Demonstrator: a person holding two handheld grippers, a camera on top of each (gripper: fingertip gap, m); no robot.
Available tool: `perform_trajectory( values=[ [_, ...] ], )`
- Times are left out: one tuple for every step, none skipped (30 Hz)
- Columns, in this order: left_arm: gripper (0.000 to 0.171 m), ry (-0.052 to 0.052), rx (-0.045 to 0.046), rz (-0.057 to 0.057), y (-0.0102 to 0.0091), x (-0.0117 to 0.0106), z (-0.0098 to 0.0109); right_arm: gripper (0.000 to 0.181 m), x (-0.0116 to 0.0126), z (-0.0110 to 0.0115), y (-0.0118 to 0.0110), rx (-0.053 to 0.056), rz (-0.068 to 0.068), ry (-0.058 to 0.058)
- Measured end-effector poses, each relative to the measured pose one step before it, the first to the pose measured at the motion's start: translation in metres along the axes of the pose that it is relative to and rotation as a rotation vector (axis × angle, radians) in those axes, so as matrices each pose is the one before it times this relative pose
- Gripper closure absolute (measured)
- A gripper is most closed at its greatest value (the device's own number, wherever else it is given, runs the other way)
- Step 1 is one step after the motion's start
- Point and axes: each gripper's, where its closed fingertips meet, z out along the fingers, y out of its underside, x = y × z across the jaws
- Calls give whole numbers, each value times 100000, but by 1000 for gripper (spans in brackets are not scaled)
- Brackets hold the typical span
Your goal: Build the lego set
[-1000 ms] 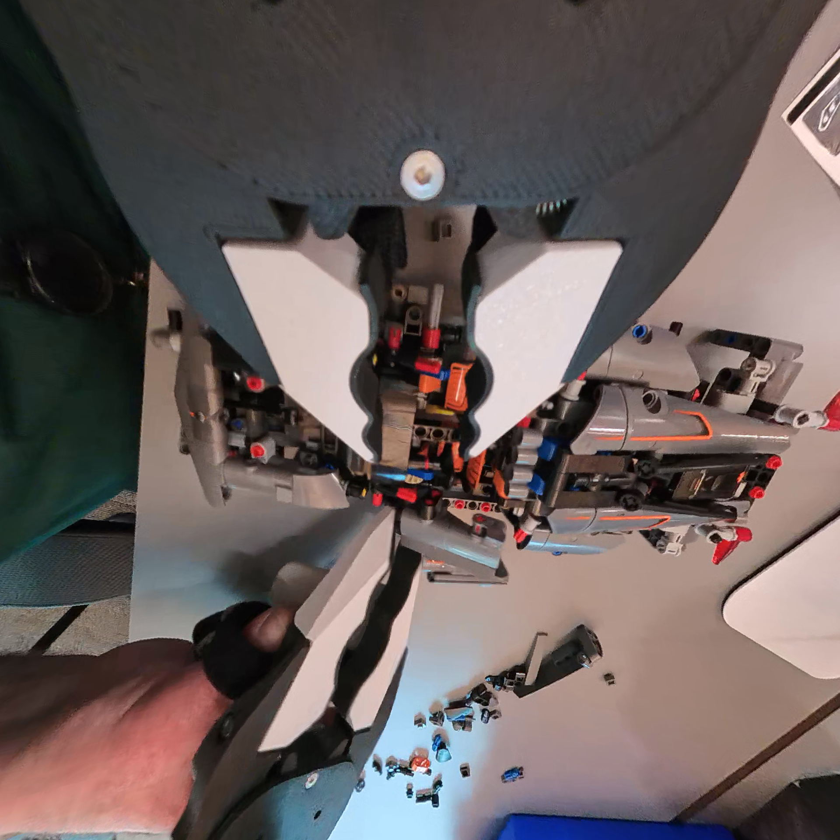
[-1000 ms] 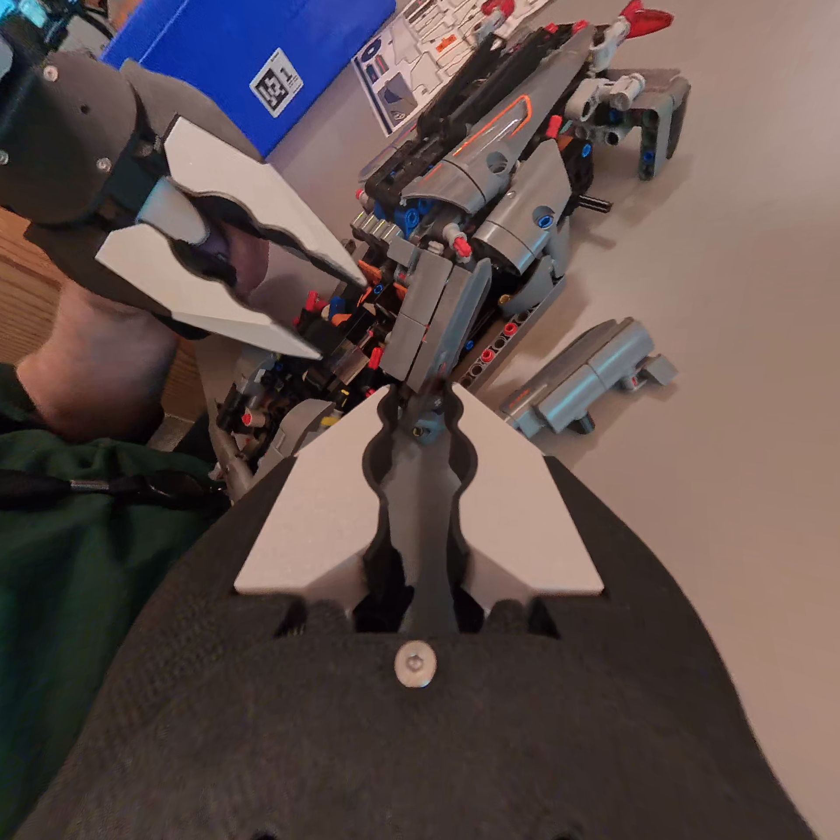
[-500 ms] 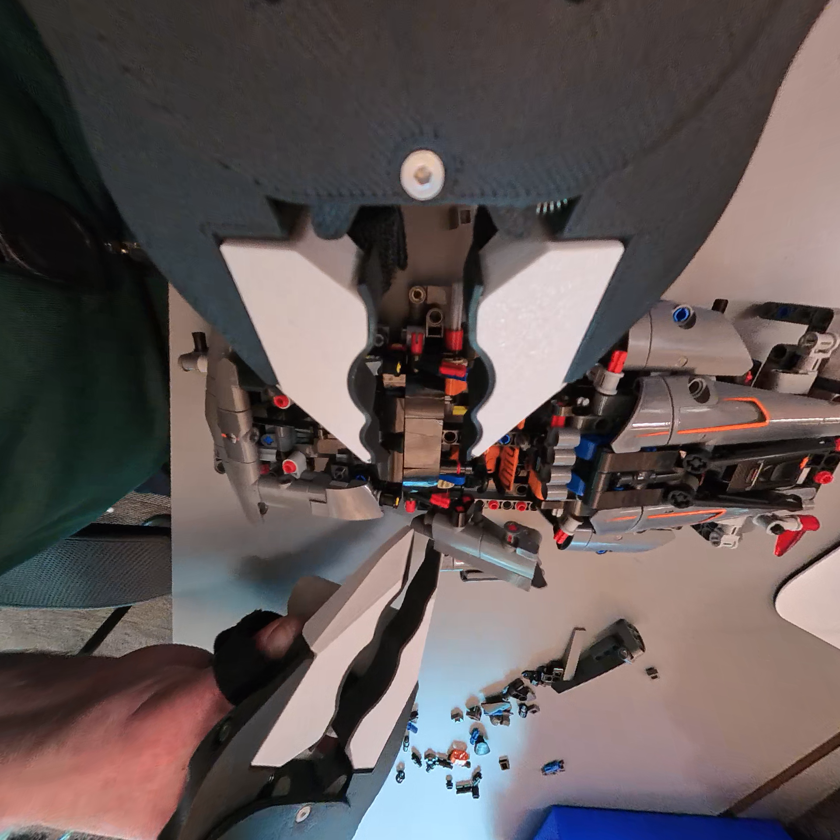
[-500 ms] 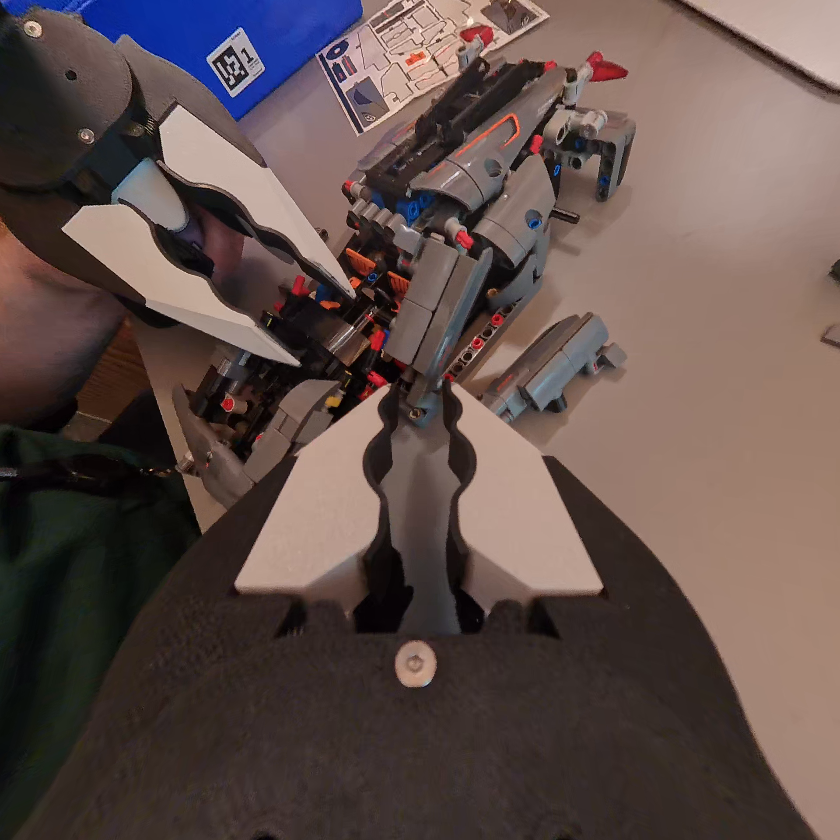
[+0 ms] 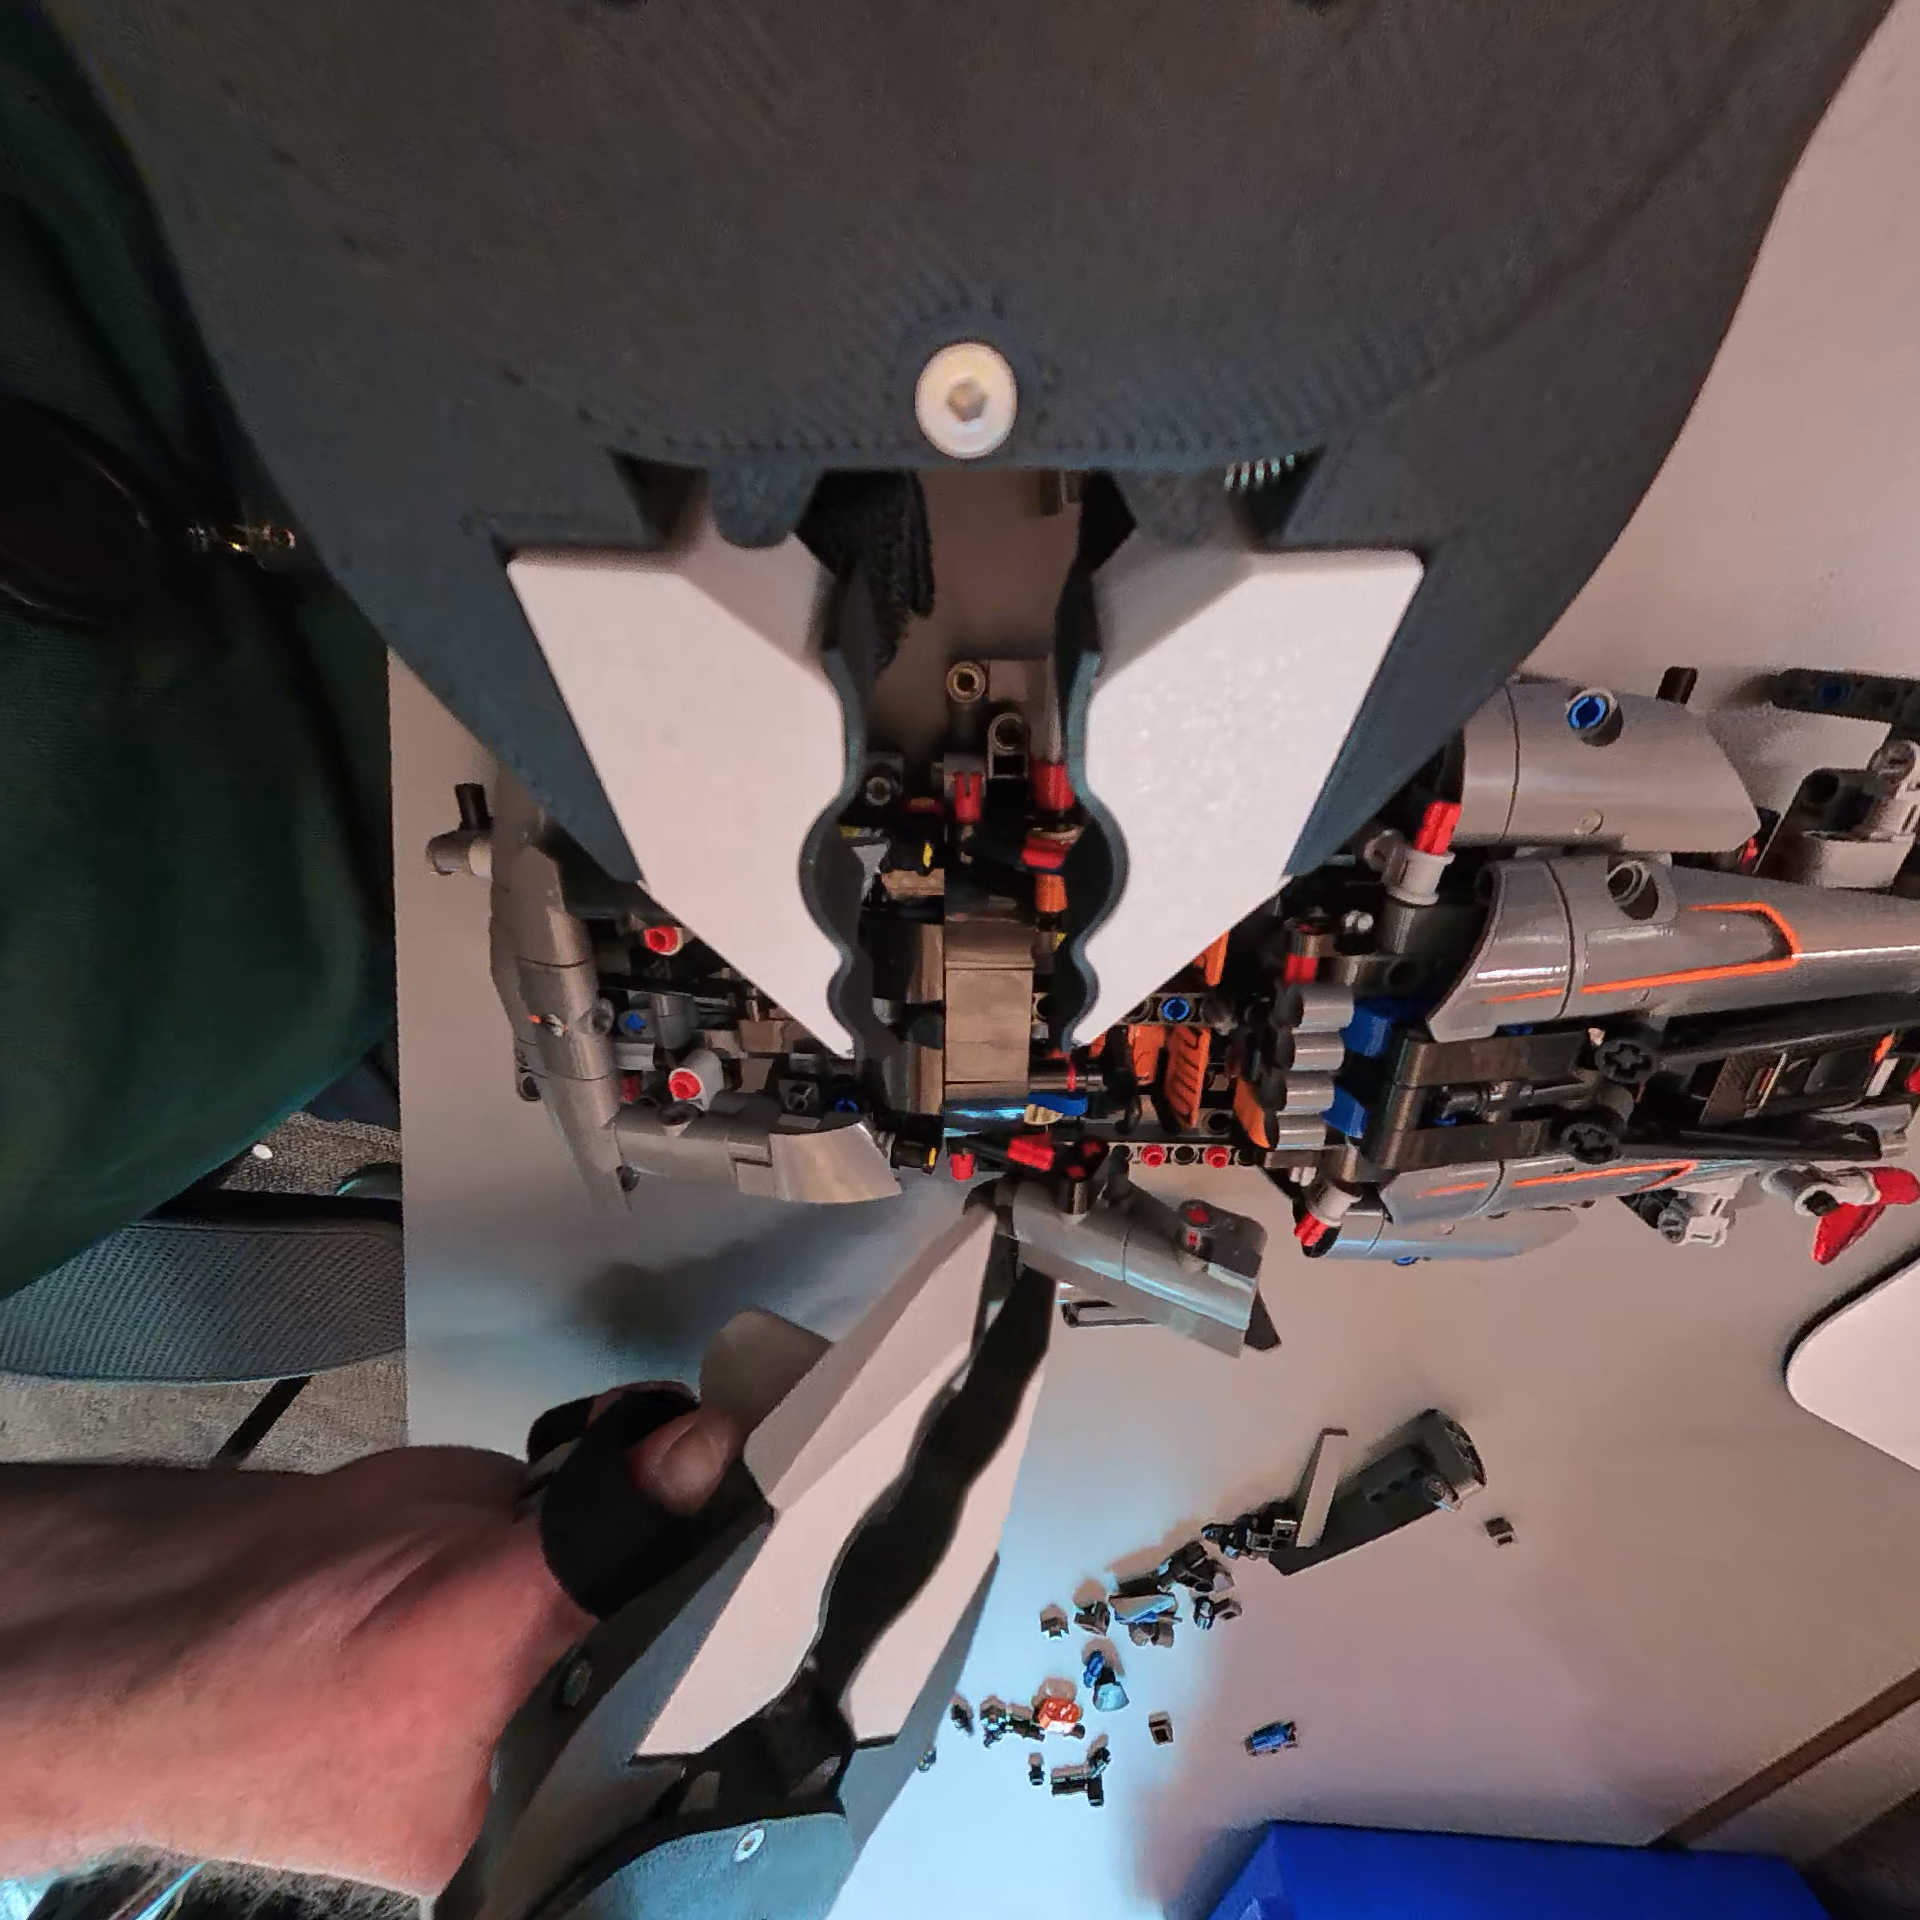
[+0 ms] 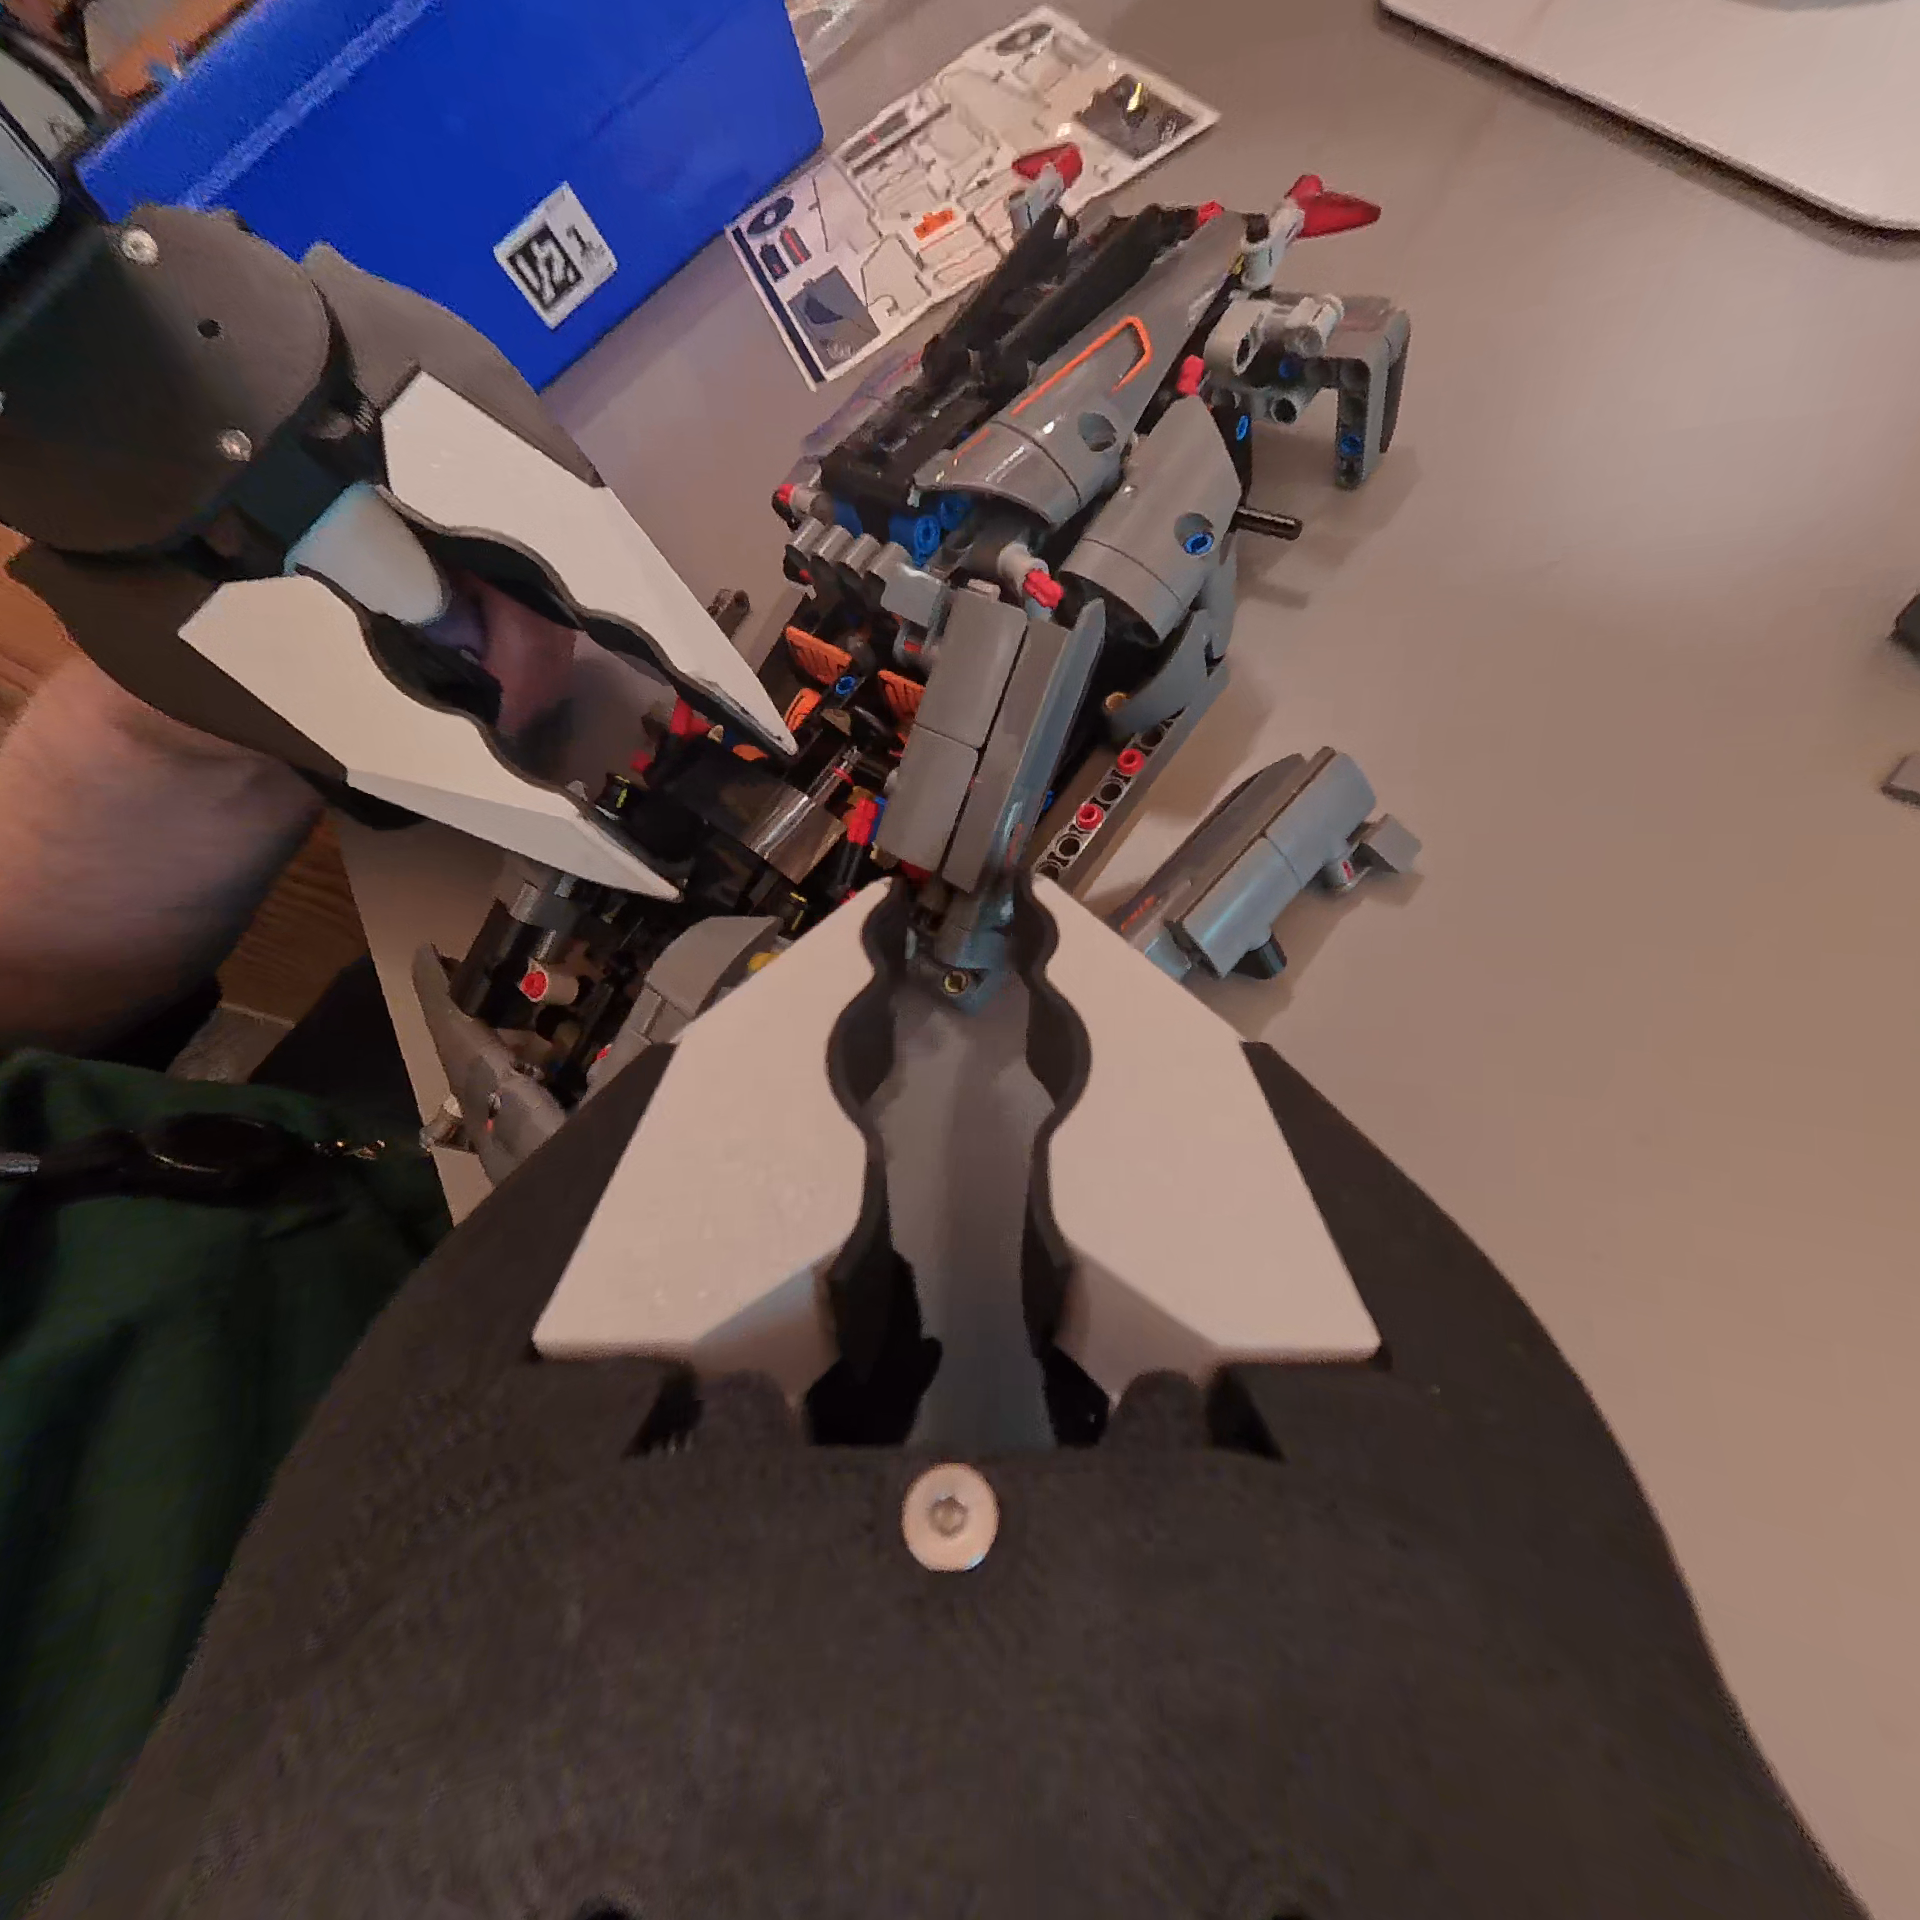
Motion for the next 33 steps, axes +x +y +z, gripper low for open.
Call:
perform_trajectory(
  values=[
    [139, 118, 275, -1, 9, 0, -1, 157, 12, 259, 324, -2906, -1346, -66],
    [139, 149, 442, 73, -4, 2, -7, 157, 142, 159, -38, -341, -1191, 1234],
    [139, 114, 404, -14, 4, 2, 4, 155, 42, 133, -53, -126, -861, 923],
    [139, 172, 314, 131, 7, 20, -6, 155, 23, 152, -16, -402, -305, 1125],
    [139, 58, -50, 377, 24, 14, -13, 158, 21, 148, -68, 192, -849, 1897],
    [139, -100, -86, 614, 13, 14, -8, 161, 15, 210, 129, -758, -1295, 2195],
    [139, -121, -133, 351, 25, -2, -1, 163, -39, 147, -15, 107, 209, 1324],
    [139, -48, -153, 85, 39, -22, -2, 163, 8, 61, 7, 72, 680, 1189],
    [139, 124, -90, 489, 26, -6, -9, 164, 8, 6, 25, 2, -217, 968],
    [139, 189, -28, 529, -2, 8, 8, 164, 15, -48, 32, -474, -376, 702],
    [139, 218, -27, -12, -11, 6, 44, 164, 55, -53, 3, -664, -2406, 2196],
    [139, 301, -86, -228, -1, 3, 37, 164, 50, 0, 0, -957, -3262, 2817],
    [139, 486, -59, -230, -8, 20, 24, 165, 15, -2, -1, -1213, -1417, 1434],
    [139, 392, 89, -428, -13, -8, 28, 165, 100, -14, 6, -853, -18, 826],
    [141, 495, -444, -1199, 43, 10, 77, 165, 197, -8, -13, -62, -588, 1896],
    [143, -68, -41, -907, -14, -71, 26, 165, 45, -20, 5, -15, -40, 1018],
    [144, -57, 72, 484, 17, 2, -20, 165, 5, -38, 2, -70, -611, 713],
    [144, -223, -38, -24, 9, -31, 11, 165, -9, 12, -27, 109, -559, 753],
    [144, -152, -35, 26, 4, -13, -1, 165, 0, 33, -16, 59, -322, 54],
    [144, -383, 176, 261, -28, -6, -40, 165, 16, -5, 5, -53, 957, -1268],
    [145, -1182, -16, 350, -48, 20, -110, 165, 31, -8, 4, 379, 1145, -1172],
    [144, -1150, -353, 73, -58, 32, -276, 165, 15, 10, 4, 512, 312, -245],
    [145, -1309, 479, 290, -213, -29, -504, 165, 36, -16, -10, 455, -328, 191],
    [144, -2244, 2096, -491, -412, -284, -699, 165, 8, -24, -1, 359, 403, -543],
    [140, -1860, 1146, -1559, -275, -381, -785, 165, 28, -2, -5, 411, 747, -534],
    [139, -229, -394, -1770, 18, -239, -781, 165, 15, 10, -13, 345, 309, -366],
    [142, 615, -1588, -2115, 324, -119, -673, 165, -6, 11, -2, 194, -78, -192],
    [145, -224, -2156, -1447, 549, -159, -456, 165, 2, -6, -10, 199, -192, 16],
    [145, 410, -2395, -558, 713, 1, -189, 165, -10, 9, 1, 299, 206, -177],
    [145, 770, -2240, -1123, 759, 40, 75, 165, -6, 13, -14, 393, 190, -318],
    [146, 341, -2471, -1041, 779, -21, 292, 165, -4, 1, 1, 353, -5, -276],
    [148, -1955, -2095, -19, 652, -339, 371, 165, -7, 2, -5, 159, -6, -154],
    [153, -2392, -1773, 533, 498, -374, 353, 165, -5, 2, -4, 30, -115, -94]
  ],
)
